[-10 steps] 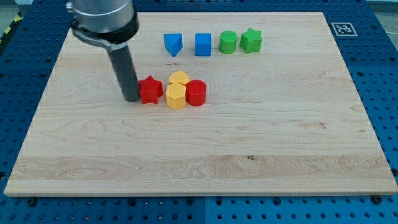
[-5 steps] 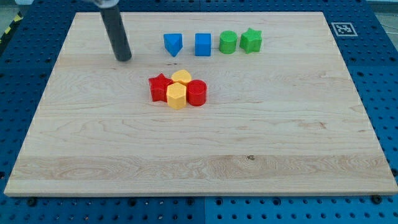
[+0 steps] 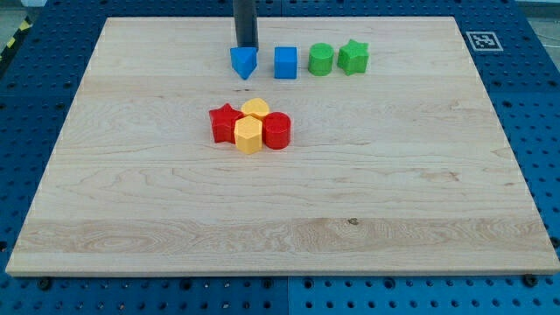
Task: Move blue triangle towards red star
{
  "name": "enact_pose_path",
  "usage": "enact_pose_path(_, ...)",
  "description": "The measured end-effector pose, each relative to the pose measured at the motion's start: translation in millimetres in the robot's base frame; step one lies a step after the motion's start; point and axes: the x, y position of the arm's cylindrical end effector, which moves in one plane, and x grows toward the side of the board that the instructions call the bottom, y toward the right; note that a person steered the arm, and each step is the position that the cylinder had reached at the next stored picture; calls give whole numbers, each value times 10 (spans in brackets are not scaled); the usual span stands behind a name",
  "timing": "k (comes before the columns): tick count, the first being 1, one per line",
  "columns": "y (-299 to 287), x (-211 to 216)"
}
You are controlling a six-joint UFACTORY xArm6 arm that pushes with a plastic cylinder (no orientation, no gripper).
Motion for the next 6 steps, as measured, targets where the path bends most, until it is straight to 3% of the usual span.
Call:
enact_pose_path(3,29,274)
enact_pose_path(6,-667,276)
